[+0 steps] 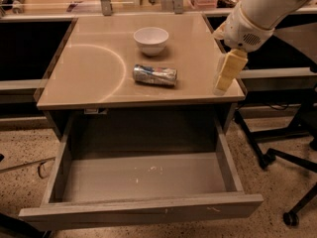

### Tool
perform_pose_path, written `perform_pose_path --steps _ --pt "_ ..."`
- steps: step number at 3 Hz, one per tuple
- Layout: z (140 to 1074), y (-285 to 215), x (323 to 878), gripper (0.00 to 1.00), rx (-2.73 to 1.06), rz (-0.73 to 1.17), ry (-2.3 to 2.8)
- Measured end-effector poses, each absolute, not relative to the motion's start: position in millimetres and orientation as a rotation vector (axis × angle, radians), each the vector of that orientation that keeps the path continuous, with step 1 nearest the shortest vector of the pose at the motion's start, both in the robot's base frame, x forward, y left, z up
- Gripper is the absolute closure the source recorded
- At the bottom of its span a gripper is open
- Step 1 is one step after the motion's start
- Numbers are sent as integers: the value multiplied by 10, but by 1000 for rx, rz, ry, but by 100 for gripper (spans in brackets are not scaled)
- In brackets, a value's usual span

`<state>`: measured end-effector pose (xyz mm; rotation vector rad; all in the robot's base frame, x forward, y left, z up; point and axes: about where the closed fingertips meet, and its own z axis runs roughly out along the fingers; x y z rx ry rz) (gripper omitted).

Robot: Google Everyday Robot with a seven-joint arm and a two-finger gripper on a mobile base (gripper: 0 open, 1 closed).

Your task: Place redbull can into top drawer

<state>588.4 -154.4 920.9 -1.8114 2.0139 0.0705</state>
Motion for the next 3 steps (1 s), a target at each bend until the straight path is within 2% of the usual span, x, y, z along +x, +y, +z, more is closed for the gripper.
perform_pose_path --steps 2,3 --pt "9187 -1481 5995 0 -1818 84 1988" --pt "9165 -1294 6325 0 -1829 141 1902"
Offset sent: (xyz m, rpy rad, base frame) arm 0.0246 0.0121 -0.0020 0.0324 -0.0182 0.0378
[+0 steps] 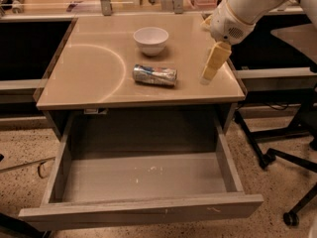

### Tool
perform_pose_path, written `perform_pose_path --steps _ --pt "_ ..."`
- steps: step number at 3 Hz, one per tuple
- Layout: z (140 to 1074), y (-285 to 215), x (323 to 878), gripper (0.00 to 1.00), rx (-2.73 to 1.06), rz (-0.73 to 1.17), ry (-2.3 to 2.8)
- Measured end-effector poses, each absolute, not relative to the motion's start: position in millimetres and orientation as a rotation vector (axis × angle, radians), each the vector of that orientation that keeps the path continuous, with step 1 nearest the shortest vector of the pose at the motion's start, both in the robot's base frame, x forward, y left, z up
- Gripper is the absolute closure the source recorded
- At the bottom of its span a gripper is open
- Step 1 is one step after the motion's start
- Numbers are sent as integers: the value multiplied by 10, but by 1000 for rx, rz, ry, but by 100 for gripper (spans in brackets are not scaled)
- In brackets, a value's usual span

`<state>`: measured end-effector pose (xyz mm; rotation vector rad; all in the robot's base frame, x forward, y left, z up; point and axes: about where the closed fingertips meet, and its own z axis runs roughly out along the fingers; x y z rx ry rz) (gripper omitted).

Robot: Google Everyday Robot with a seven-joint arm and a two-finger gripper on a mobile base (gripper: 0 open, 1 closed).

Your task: Place redbull can into top drawer

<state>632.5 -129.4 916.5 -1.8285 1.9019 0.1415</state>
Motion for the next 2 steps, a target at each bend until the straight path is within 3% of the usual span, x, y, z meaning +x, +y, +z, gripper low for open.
perform_pose_path --steps 2 --pt "9056 -987 6922 0 -1805 265 1810"
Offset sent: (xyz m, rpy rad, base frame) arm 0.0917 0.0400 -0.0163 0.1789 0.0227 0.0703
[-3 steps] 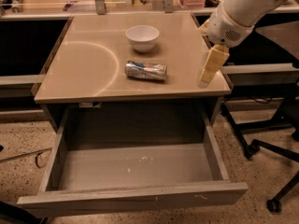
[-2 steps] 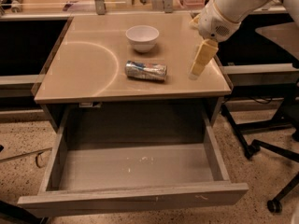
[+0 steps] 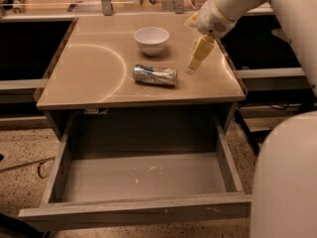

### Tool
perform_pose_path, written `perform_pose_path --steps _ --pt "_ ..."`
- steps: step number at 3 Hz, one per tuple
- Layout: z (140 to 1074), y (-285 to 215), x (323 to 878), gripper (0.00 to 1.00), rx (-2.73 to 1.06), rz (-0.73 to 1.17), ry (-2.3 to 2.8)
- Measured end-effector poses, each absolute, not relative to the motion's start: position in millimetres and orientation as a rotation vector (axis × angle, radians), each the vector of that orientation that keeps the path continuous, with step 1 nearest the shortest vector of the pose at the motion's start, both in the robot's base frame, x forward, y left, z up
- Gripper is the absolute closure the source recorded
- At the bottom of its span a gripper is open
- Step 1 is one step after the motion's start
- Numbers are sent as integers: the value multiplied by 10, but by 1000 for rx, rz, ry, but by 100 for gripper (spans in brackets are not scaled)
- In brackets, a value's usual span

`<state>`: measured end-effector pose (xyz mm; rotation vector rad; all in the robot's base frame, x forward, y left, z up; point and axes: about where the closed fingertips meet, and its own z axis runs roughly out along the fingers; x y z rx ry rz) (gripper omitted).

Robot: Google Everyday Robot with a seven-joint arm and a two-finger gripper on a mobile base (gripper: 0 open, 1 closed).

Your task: Place redbull can into top drawer

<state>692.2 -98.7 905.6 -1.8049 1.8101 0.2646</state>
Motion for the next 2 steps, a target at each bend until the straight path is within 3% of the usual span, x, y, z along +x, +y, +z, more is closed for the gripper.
perform_pose_path --steps 2 --pt "8765 -647 7015 0 -1821 394 1805"
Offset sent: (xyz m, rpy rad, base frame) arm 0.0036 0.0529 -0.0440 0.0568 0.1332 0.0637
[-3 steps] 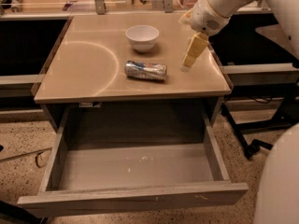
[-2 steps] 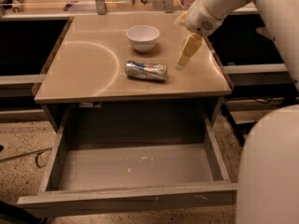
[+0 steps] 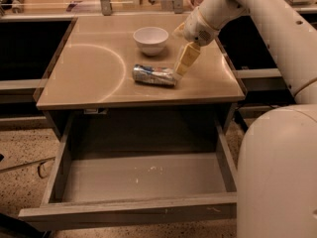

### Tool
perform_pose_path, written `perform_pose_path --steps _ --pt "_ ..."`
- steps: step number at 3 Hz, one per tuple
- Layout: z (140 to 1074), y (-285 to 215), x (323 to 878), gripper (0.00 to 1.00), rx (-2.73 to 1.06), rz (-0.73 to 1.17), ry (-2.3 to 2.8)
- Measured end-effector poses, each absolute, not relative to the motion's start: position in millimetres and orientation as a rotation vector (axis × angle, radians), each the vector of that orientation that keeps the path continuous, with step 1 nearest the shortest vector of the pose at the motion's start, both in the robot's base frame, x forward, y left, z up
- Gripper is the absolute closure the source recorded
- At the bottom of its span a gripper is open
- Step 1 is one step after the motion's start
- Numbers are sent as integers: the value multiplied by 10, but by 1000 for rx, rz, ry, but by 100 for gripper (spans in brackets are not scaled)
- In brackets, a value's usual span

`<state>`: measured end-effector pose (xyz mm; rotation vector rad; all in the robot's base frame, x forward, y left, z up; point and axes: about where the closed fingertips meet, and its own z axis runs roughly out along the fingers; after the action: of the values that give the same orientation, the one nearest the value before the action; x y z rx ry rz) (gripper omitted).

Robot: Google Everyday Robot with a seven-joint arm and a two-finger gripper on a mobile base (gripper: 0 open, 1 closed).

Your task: Place redbull can into top drawer

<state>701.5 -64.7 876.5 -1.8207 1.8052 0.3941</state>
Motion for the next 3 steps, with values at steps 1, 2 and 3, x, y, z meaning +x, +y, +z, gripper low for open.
perform_pose_path --steps 1,2,3 --pt "8676 -508 6962 0 -1844 407 1842" --pt "8612 -410 6918 0 -1861 410 1874" --pt "8586 -339 6876 0 -1874 414 1889"
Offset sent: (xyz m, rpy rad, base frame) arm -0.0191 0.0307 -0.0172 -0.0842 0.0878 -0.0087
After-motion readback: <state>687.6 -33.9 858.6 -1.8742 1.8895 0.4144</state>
